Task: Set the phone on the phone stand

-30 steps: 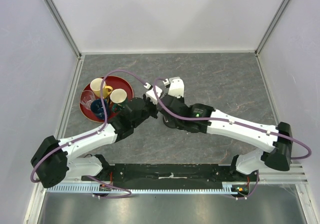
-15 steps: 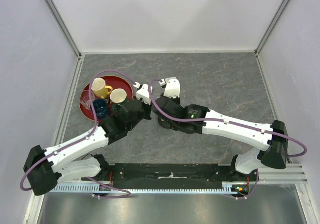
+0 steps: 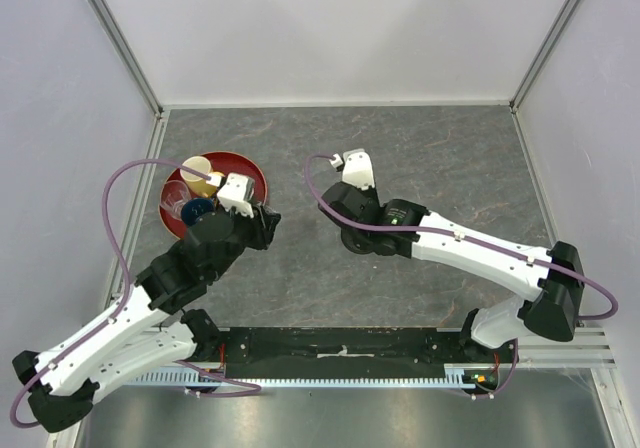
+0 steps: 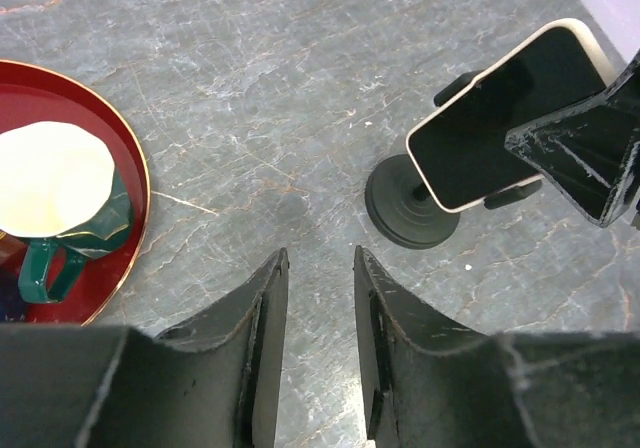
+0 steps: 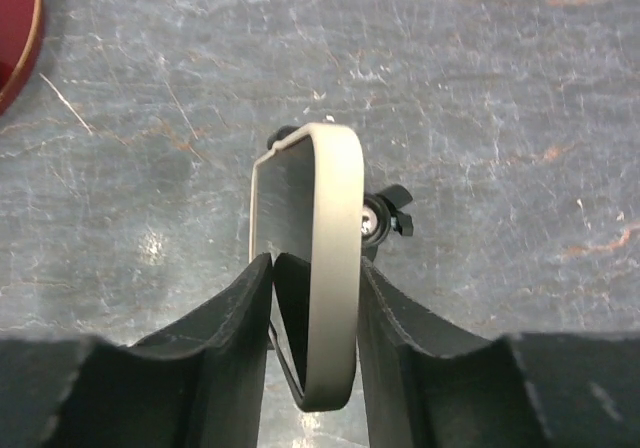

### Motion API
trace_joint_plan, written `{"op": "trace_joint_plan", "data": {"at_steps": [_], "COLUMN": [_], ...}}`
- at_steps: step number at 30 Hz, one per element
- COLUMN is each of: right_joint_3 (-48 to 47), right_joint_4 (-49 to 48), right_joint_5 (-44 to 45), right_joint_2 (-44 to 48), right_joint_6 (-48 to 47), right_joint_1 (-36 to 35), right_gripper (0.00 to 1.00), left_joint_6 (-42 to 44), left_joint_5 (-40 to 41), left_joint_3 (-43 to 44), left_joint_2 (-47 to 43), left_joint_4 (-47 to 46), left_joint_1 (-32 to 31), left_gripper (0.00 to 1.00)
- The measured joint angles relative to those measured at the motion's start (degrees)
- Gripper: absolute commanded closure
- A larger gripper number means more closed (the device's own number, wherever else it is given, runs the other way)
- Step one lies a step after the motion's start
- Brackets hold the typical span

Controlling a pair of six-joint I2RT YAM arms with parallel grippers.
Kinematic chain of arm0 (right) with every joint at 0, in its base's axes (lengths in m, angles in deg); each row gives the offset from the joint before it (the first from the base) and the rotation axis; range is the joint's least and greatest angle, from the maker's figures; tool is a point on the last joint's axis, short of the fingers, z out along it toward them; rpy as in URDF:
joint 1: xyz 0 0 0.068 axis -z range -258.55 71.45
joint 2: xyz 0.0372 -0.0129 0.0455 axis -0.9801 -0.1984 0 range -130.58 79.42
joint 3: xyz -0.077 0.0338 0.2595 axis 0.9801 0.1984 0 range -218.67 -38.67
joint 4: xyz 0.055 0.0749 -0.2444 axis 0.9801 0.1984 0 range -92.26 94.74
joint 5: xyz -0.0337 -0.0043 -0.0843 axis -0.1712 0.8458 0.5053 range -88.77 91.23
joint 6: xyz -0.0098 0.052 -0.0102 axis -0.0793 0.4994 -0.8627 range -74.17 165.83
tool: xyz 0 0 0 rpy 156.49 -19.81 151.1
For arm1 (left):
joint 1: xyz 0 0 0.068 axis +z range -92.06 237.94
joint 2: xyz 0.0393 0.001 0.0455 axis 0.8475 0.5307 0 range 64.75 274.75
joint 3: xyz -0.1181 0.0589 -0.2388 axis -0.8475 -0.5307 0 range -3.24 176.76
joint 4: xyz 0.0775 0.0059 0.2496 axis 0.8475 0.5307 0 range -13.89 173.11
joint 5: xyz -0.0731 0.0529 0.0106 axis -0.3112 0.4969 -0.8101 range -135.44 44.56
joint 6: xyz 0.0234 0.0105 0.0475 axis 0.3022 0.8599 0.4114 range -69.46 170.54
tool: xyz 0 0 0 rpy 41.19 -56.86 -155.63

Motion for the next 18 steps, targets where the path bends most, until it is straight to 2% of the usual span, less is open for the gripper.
{"op": "trace_joint_plan", "data": {"at_steps": [5,7,8,10,15,18], "right_joint_3": [0.8,0.9,1.0,1.2,1.2,1.2], "right_joint_4": [4.1,5.0,5.4,5.7,5.9,6.0], "right_joint_5": [-3.8,-5.8,-7.3,-10.7,-19.1,-22.2], "right_joint_2": [3.3,5.3,6.5,9.0,13.1,13.6], "right_joint_6": [-1.1,-2.0,-2.8,-5.2,-11.9,-15.7], "right_joint_1": [1.8,2.7,3.4,5.2,9.9,11.7], "right_gripper": [0.43,0.38,0.31,0.28,0.27,0.28], "left_joint_6": [-0.9,-1.0,-1.0,-0.9,1.0,3.1], "left_joint_5": [-3.4,-6.8,-8.3,-13.6,-25.4,-32.2], "left_joint_3": [0.0,0.0,0.1,0.5,2.7,4.3], "left_joint_2": [-0.4,1.6,2.6,5.8,15.4,19.2], "left_joint_4": [0.7,0.3,0.0,-1.2,-3.8,-5.5], "left_joint_1": [0.1,0.1,0.2,0.3,1.7,4.6], "left_gripper": [0.53,0.48,0.47,0.44,0.37,0.37]}}
